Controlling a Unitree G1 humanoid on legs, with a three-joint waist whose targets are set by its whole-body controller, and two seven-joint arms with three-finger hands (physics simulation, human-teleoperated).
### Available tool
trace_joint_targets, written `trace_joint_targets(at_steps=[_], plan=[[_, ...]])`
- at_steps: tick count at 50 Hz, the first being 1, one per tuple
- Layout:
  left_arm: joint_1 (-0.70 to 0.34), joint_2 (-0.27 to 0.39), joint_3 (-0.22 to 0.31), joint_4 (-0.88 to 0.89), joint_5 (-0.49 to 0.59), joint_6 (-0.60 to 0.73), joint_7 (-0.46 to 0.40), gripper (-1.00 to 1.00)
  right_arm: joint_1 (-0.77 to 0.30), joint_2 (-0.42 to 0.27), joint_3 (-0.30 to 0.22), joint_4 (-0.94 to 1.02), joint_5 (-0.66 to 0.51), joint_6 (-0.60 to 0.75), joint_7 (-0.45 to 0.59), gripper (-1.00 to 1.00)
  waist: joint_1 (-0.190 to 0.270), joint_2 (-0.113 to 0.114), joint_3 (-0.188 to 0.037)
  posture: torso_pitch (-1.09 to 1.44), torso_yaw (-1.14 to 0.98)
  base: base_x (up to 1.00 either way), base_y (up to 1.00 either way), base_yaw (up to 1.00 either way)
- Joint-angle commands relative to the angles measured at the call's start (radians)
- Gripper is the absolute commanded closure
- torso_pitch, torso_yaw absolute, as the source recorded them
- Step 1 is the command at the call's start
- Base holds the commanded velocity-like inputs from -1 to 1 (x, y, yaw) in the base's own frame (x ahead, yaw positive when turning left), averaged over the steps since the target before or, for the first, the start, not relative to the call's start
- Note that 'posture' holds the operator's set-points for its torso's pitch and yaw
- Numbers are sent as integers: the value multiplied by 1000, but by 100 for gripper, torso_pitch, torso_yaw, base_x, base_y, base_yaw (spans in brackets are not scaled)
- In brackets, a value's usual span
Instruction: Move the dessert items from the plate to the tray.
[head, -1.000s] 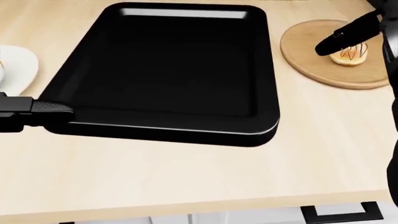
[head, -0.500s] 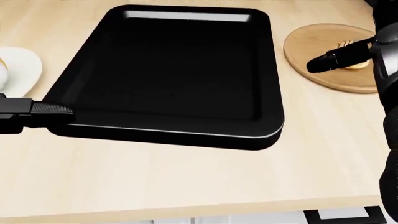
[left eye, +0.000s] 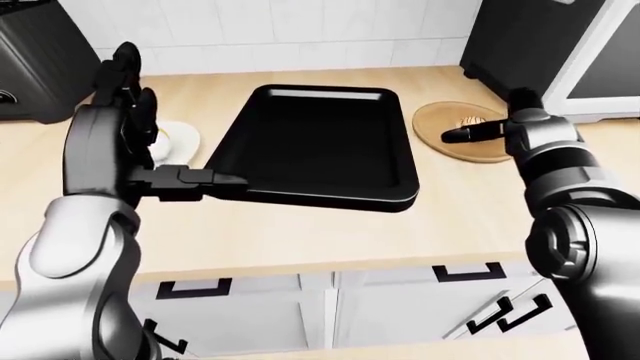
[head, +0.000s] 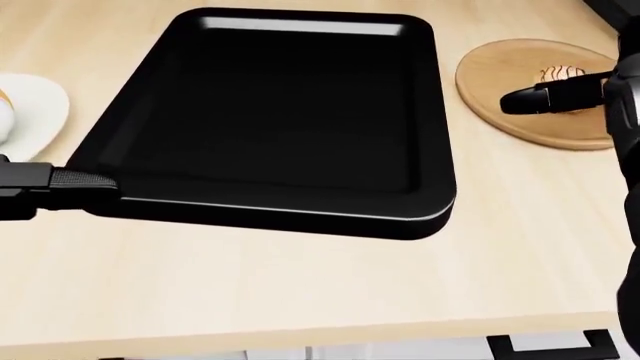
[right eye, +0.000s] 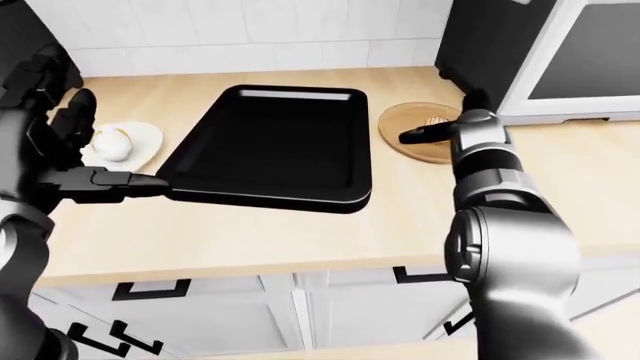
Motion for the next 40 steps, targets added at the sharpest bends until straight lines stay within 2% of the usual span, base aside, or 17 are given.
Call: trace_joint_targets(at_steps=[1,13,28,34,40], plan=[[-25,12,7,-18,8,-27,4,-100,-42,-15,-1,-41,-3,-31,-14,-100,0,-3,-27,0,0,0,0,0],[-34,13,-1,-32,22,-10,-2,-100,-41,-22,2,-41,-6,-46,-27,-99,1,-4,-27,0,0,0,0,0],[-30,11,5,-53,35,-1,-15,-100,-37,-6,30,-40,-67,-84,-34,-73,0,-3,-28,0,0,0,0,0],[-31,12,7,-56,38,1,-16,-100,-39,0,34,-42,-84,-91,-30,-69,0,-3,-27,0,0,0,0,0],[-29,11,7,-54,42,-3,-17,-100,-35,1,34,-41,-95,-98,-33,-55,0,-2,-28,0,0,0,0,0]])
